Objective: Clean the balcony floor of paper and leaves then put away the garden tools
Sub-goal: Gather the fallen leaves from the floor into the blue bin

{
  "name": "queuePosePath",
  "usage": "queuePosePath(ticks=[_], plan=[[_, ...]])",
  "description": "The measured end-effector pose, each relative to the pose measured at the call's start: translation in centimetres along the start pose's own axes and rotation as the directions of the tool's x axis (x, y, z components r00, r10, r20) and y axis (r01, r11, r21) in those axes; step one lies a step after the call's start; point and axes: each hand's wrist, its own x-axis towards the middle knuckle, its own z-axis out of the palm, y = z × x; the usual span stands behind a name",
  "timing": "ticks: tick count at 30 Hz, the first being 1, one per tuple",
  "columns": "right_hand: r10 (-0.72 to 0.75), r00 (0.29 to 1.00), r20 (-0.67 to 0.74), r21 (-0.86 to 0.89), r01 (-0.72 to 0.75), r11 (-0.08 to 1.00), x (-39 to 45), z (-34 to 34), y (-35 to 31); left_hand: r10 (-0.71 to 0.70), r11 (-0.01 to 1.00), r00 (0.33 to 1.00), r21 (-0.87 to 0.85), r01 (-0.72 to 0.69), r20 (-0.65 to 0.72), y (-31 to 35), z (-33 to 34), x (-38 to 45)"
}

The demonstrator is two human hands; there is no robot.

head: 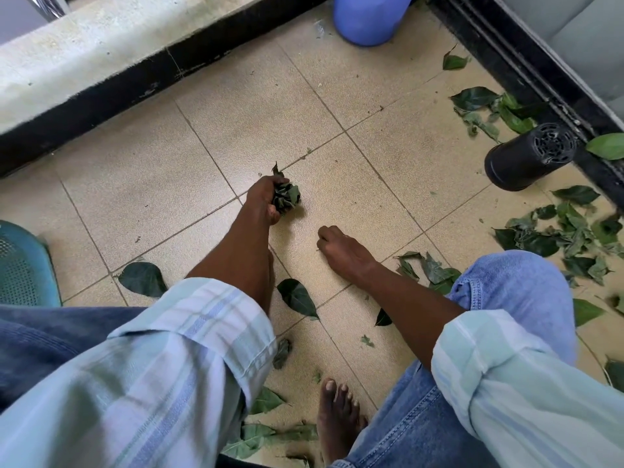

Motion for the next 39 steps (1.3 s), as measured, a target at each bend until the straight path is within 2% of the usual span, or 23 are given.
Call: queuePosePath(ticks=[3,6,9,13,15,16,18,20,22,23,25,26,27,28,30,31,33,36,39], plan=[[0.049,0.999,-0.017,0.14,-0.046,0.989,0.9,-1.0,-0.7,0.006,1.0,1.0,0.018,-0.006,-0.011,0.3,-0.1,0.0],[-0.115,0.987,0.116,0.15,0.097,0.984,1.7,-2.2,-3.4,0.017,1.0,0.999,0.012,-0.017,-0.031,0.8,-0.7,0.2],[-0.233,0.93,0.285,0.078,0.22,0.972,0.4,-0.9,-6.7,0.015,1.0,1.0,-0.013,-0.015,-0.026,1.0,-1.1,0.0],[-0.338,0.893,0.299,0.055,0.337,0.94,-0.8,1.2,-6.1,0.007,1.0,1.0,-0.023,-0.008,-0.025,1.0,-0.9,-0.1],[-0.288,0.917,0.278,0.08,0.276,0.958,-0.3,1.4,-5.4,-0.004,1.0,1.0,-0.03,0.004,-0.001,0.7,-0.6,-0.1],[-0.223,0.943,0.246,0.11,0.201,0.973,0.0,1.4,-5.1,-0.012,1.0,1.0,-0.019,0.013,0.026,0.6,-0.4,-0.3],[-0.01,0.989,0.147,0.236,-0.025,0.971,0.6,0.9,-3.9,-0.022,0.999,0.997,0.026,0.02,0.08,0.1,0.4,-0.5],[0.242,0.97,0.015,0.453,-0.222,0.863,1.0,-0.6,-1.9,-0.031,0.997,0.992,0.067,0.023,0.126,-0.3,1.2,-0.7],[0.495,0.863,-0.1,0.671,-0.309,0.674,1.4,-3.4,0.4,-0.049,0.993,0.986,0.113,0.031,0.16,-0.7,2.4,-0.9],[0.63,0.766,-0.125,0.757,-0.337,0.56,1.8,-5.1,1.5,-0.054,0.99,0.983,0.138,0.029,0.177,-0.7,3.2,-1.0],[0.837,0.545,-0.048,0.92,-0.303,0.25,2.6,-8.0,3.5,-0.058,0.983,0.976,0.182,0.019,0.212,-0.9,5.0,-1.4],[0.871,0.491,0.017,0.971,-0.216,0.103,2.9,-9.1,4.4,-0.059,0.981,0.971,0.193,0.013,0.232,-1.0,6.0,-1.6],[0.869,0.49,0.07,0.992,-0.128,-0.008,3.0,-10.1,4.9,-0.059,0.98,0.963,0.199,0.006,0.262,-1.1,7.3,-2.0],[0.853,0.514,0.089,0.996,-0.062,-0.067,3.1,-11.1,5.1,-0.056,0.979,0.952,0.203,-0.006,0.299,-1.1,8.7,-2.4],[0.858,0.511,0.046,0.997,-0.077,-0.008,2.9,-12.6,5.5,-0.05,0.978,0.924,0.206,-0.032,0.38,-1.0,12.1,-3.5],[0.878,0.478,0.014,0.992,-0.116,0.047,2.7,-13.5,5.7,-0.047,0.98,0.91,0.196,-0.038,0.411,-0.9,14.1,-4.0],[0.931,0.361,-0.048,0.977,-0.176,0.119,2.3,-15.0,7.2,-0.059,0.983,0.885,0.181,-0.029,0.462,-0.8,17.8,-5.2],[0.98,0.191,-0.05,0.955,-0.279,0.103,1.6,-17.2,10.2,-0.083,0.973,0.847,0.225,-0.044,0.524,-0.8,22.1,-6.6],[0.99,0.129,-0.061,0.912,-0.395,0.108,0.0,-20.0,11.7,-0.088,0.929,0.855,0.351,-0.115,0.511,-0.6,25.7,-7.5]])
